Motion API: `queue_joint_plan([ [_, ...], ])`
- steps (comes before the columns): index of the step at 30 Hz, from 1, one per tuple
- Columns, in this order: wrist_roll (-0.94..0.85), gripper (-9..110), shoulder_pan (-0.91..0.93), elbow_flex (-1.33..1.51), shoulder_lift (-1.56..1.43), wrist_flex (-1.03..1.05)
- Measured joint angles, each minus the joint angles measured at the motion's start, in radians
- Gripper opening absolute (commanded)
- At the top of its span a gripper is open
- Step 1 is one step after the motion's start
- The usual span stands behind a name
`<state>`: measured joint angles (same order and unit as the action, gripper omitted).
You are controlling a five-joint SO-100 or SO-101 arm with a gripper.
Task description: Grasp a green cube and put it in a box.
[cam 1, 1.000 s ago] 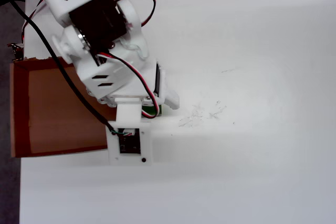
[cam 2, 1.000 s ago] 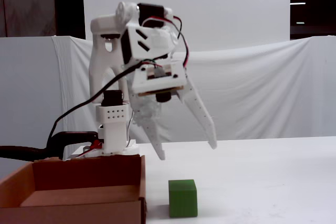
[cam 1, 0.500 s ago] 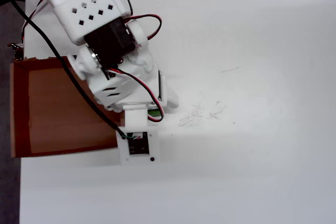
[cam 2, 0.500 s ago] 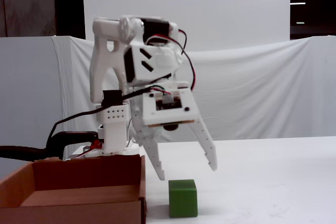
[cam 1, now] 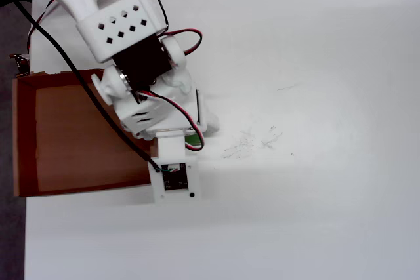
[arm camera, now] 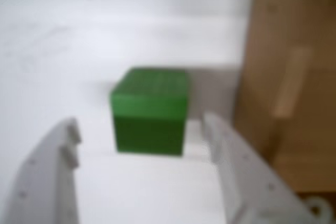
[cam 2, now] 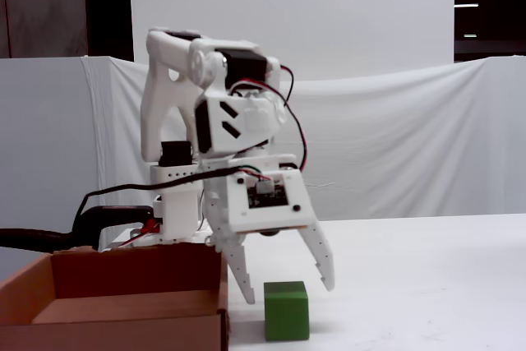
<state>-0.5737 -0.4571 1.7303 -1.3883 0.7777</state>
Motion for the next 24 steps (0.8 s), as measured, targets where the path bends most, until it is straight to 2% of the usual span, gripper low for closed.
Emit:
queue_joint_plan([
  [24, 0.000, 18, 0.005, 0.000, 0.054, -0.064],
])
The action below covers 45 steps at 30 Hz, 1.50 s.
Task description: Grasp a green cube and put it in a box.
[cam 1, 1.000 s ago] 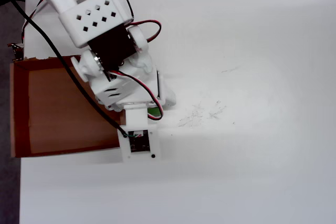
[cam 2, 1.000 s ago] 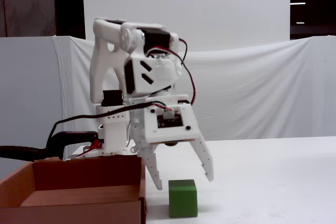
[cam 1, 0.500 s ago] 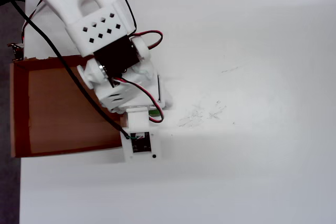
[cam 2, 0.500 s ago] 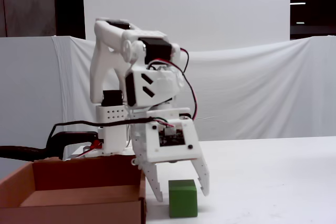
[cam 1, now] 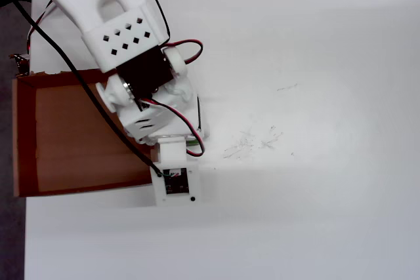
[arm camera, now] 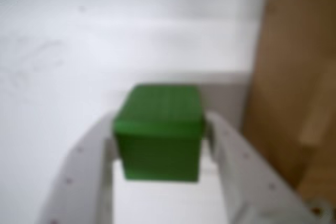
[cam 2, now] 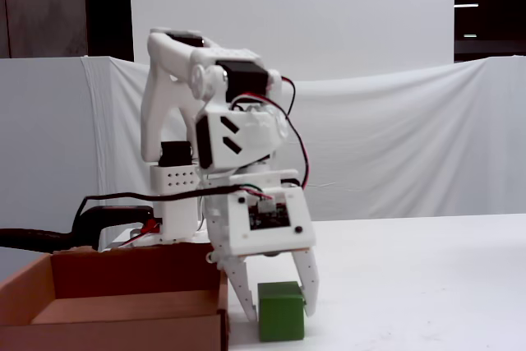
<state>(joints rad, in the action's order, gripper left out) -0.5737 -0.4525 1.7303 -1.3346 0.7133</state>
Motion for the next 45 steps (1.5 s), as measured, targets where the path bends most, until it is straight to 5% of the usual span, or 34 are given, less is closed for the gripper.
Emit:
queue_joint_plan([
  [16, 0.000, 16, -0.003, -0.003, 0.000, -0.002],
  [45, 0.000, 15, 0.051, -0.232, -0.293, 0.439],
])
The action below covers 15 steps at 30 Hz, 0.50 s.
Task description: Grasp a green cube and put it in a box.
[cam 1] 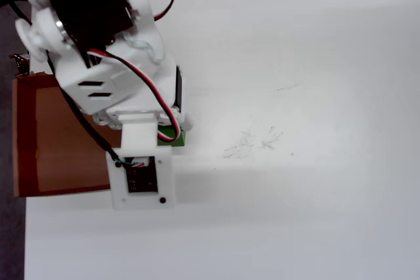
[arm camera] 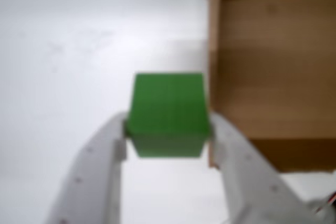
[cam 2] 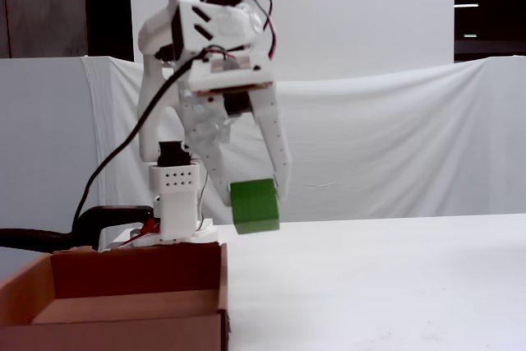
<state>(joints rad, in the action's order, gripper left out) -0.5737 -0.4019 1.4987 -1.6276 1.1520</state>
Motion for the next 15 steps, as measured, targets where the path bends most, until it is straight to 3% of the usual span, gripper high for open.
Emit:
queue_joint_plan([
  [6, -0.074, 15, 0.081, 0.049, -0.110, 0.031],
  [15, -0.342, 15, 0.296, 0.196, -0.156, 0.029],
])
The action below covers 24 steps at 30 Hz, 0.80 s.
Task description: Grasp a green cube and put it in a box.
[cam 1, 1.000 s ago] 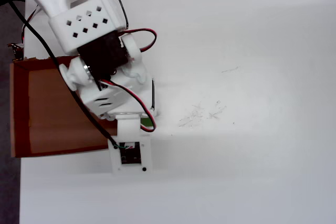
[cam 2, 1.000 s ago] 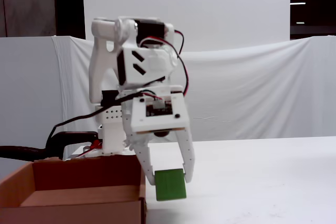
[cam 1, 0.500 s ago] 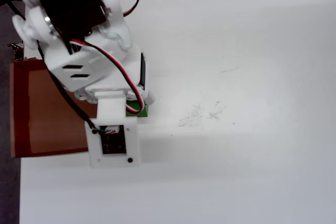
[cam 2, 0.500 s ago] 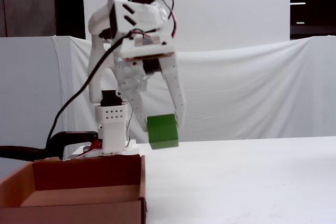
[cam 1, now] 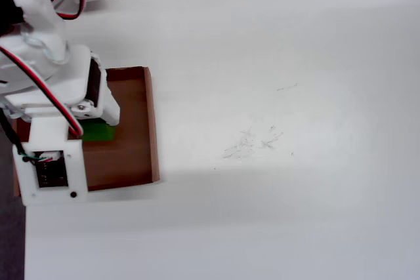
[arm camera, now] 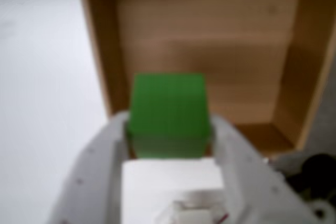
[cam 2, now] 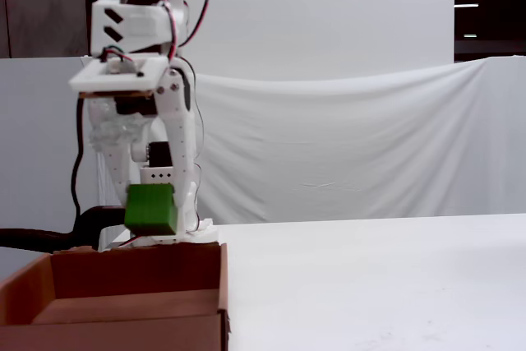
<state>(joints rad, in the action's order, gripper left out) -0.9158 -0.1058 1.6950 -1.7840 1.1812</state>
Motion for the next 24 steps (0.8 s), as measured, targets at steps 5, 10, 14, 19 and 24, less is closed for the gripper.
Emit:
queue_joint_plan([
  [5, -0.051, 15, 0.052, 0.114, 0.009, -0.114],
  [10, -0.071, 15, 0.060, 0.196, 0.057, -0.252],
  [14, -0.092, 15, 0.069, 0.265, 0.087, -0.364],
  [19, -0.114, 15, 0.081, 0.293, 0.118, -0.442],
  [24, -0.120, 17, 0.092, 0.308, 0.143, -0.489],
])
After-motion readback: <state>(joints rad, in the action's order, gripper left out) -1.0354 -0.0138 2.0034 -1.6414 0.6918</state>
